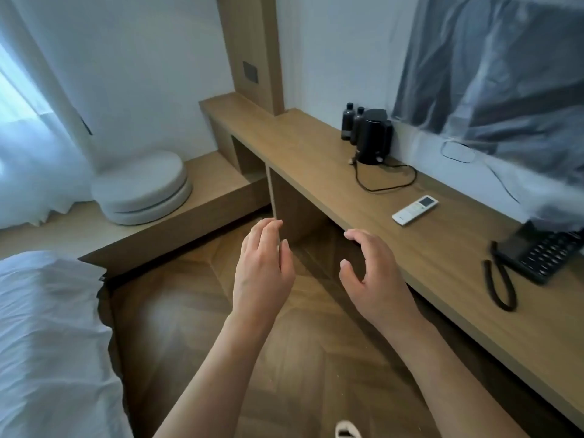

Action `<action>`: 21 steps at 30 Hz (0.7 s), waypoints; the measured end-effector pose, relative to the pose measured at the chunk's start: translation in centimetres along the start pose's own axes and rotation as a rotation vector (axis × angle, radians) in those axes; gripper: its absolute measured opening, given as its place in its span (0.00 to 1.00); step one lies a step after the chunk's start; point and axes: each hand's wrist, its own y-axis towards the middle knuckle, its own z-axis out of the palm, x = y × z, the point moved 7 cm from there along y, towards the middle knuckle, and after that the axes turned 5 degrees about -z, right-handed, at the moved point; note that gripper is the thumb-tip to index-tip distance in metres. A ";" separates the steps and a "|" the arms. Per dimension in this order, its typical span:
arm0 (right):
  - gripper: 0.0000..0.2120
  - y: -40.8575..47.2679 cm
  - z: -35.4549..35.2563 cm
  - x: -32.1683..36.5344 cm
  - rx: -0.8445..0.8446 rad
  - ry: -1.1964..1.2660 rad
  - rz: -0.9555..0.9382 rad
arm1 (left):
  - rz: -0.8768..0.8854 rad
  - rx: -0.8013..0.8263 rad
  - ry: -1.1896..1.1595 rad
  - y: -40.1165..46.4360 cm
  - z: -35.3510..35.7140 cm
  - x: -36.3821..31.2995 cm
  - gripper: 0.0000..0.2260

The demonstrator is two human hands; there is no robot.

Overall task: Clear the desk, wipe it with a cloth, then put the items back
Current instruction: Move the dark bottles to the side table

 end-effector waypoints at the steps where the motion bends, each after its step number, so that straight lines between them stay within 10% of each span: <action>1: 0.20 1.0 0.8 0.0 0.013 -0.008 -0.003 | -0.012 0.000 0.010 0.6 0.0 0.8 0.15; 21: 0.22 35.1 19.9 -1.8 0.291 0.014 -0.027 | -0.231 -0.011 0.202 29.9 4.2 17.8 0.16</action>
